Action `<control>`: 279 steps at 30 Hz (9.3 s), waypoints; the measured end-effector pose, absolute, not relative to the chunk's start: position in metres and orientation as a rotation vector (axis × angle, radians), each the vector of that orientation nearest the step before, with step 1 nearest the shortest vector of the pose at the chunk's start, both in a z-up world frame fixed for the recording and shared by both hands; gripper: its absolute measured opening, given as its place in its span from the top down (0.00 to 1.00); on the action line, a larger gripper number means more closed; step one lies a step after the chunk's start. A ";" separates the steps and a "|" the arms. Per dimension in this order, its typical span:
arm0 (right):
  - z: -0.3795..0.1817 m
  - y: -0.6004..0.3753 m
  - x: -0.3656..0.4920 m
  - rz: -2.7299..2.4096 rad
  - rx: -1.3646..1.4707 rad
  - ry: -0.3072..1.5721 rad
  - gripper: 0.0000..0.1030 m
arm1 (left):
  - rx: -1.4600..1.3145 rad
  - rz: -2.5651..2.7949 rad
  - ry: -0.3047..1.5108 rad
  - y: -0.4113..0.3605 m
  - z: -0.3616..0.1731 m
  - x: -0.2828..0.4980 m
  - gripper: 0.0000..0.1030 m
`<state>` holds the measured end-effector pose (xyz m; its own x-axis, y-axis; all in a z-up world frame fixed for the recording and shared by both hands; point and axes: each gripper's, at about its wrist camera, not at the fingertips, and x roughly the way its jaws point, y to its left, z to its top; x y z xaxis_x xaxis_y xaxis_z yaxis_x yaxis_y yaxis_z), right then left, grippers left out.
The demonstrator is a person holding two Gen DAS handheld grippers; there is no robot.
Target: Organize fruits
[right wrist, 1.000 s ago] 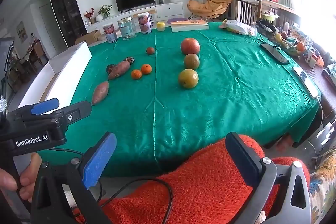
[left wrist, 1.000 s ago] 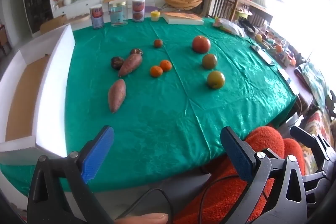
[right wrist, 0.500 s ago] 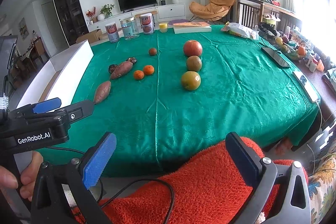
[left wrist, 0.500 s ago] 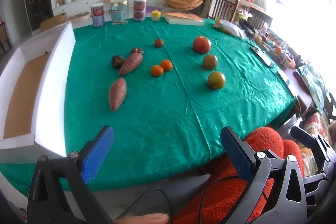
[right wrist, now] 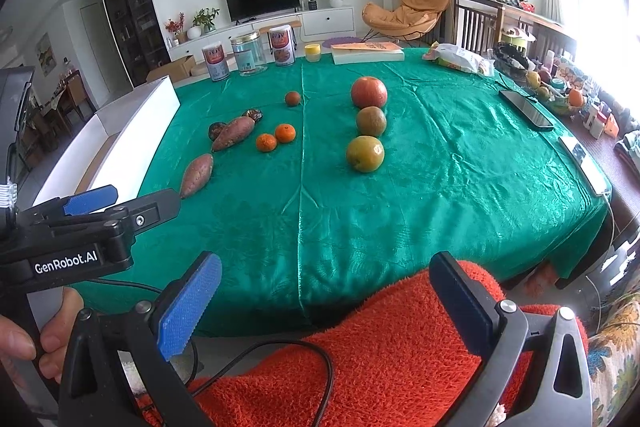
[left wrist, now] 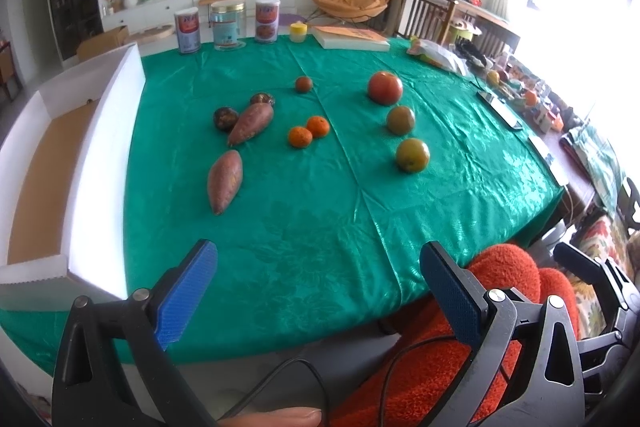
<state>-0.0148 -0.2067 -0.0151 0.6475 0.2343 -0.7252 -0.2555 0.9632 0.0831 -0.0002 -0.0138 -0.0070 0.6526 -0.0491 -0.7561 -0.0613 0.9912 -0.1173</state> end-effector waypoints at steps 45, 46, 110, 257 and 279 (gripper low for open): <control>0.010 -0.203 -0.034 0.218 -0.176 0.593 0.00 | -0.119 0.020 0.855 -0.018 0.000 -0.001 0.01; 0.011 -0.205 -0.035 0.216 -0.170 0.590 0.00 | -0.128 0.022 0.856 -0.015 0.001 -0.002 0.01; 0.002 -0.207 -0.029 0.261 -0.111 0.654 0.00 | -0.219 -0.001 1.081 0.054 -0.068 0.076 0.01; -0.076 -0.149 0.095 0.509 0.075 0.849 0.22 | 0.117 0.476 0.695 0.144 -0.035 0.034 0.14; -0.058 -0.212 0.074 0.296 -0.034 0.738 0.03 | -0.260 0.077 0.798 0.029 -0.106 0.089 0.10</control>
<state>0.0743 -0.2122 -0.0583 0.7004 0.2541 -0.6670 -0.2779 0.9578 0.0731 0.0890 0.0291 -0.1058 0.6975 -0.0291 -0.7160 -0.1660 0.9654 -0.2009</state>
